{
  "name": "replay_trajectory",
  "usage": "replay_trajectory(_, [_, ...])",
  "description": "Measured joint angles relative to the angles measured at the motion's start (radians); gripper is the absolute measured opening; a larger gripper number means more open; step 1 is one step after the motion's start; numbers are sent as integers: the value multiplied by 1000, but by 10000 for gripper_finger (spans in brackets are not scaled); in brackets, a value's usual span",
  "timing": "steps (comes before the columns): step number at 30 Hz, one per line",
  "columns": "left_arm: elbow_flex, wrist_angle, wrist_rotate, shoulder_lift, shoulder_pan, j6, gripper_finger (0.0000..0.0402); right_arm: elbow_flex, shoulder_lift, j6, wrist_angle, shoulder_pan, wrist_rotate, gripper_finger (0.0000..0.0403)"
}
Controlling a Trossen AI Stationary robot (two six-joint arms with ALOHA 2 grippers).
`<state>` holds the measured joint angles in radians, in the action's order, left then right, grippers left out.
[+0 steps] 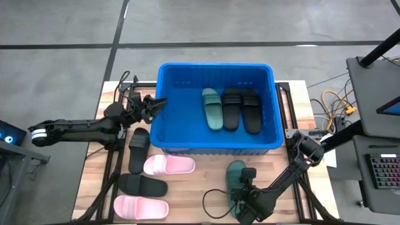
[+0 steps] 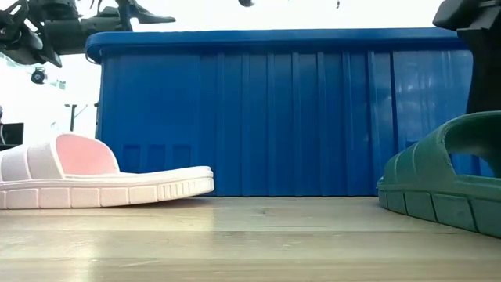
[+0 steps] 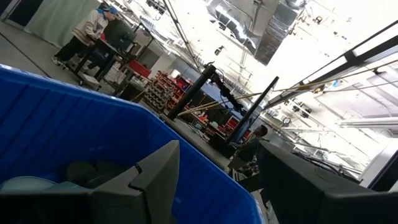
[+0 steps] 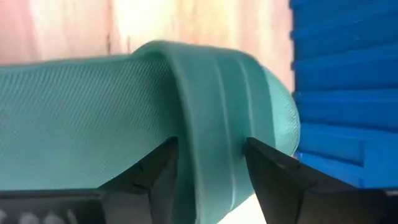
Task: Pick and place slides into bin
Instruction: Put the green slide into the blue container
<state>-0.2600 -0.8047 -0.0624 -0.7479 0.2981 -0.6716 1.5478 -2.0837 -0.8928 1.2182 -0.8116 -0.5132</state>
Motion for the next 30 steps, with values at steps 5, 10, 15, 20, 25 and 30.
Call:
replay_trajectory(5, [0, 0, 1, 1, 0, -1, 201, 0, -9, -45, 8, 2, -16, 127])
replay_trajectory(10, [0, 0, 1, 0, 0, -1, 201, -2, -5, -80, 15, 2, -20, 39])
replay_trajectory(15, [0, 0, 2, 0, 0, -1, 201, -2, 9, -31, 27, 5, -10, 15])
replay_trajectory(20, [1, 1, 2, 2, 0, -3, 201, 12, 89, -23, 31, 7, -11, 14])
replay_trajectory(25, [0, 0, 2, 2, 0, -3, 201, 40, 229, -46, 18, 7, -90, 13])
replay_trajectory(30, [0, -1, 2, 3, 0, -3, 201, 65, 390, 20, -74, 7, -197, 13])
